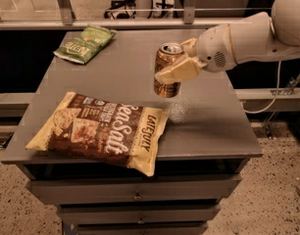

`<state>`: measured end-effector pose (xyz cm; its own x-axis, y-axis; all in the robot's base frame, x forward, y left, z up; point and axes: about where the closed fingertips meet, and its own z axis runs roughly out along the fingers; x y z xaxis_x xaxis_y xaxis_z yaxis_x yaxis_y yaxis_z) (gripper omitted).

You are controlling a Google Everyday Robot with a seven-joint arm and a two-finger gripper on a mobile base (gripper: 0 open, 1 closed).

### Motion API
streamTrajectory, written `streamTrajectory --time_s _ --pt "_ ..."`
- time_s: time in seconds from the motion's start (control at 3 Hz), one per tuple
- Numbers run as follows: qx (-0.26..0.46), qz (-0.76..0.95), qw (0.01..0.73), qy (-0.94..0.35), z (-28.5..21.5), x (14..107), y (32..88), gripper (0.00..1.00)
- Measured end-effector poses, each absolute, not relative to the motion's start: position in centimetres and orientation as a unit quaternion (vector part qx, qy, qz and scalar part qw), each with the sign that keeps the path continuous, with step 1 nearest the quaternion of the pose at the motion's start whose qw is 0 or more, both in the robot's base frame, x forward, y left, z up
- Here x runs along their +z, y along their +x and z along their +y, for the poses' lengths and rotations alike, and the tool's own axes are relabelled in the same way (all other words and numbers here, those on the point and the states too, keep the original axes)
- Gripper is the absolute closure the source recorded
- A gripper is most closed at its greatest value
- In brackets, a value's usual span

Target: Move orange can near brown chip bag

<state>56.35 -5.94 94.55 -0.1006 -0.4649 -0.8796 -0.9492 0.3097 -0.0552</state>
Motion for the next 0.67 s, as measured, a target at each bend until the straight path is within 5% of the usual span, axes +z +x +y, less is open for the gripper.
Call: streamTrajectory --time_s 0.67 --pt "0.289 0.689 0.425 -0.511 -7.3 91.1 55.8 1.0"
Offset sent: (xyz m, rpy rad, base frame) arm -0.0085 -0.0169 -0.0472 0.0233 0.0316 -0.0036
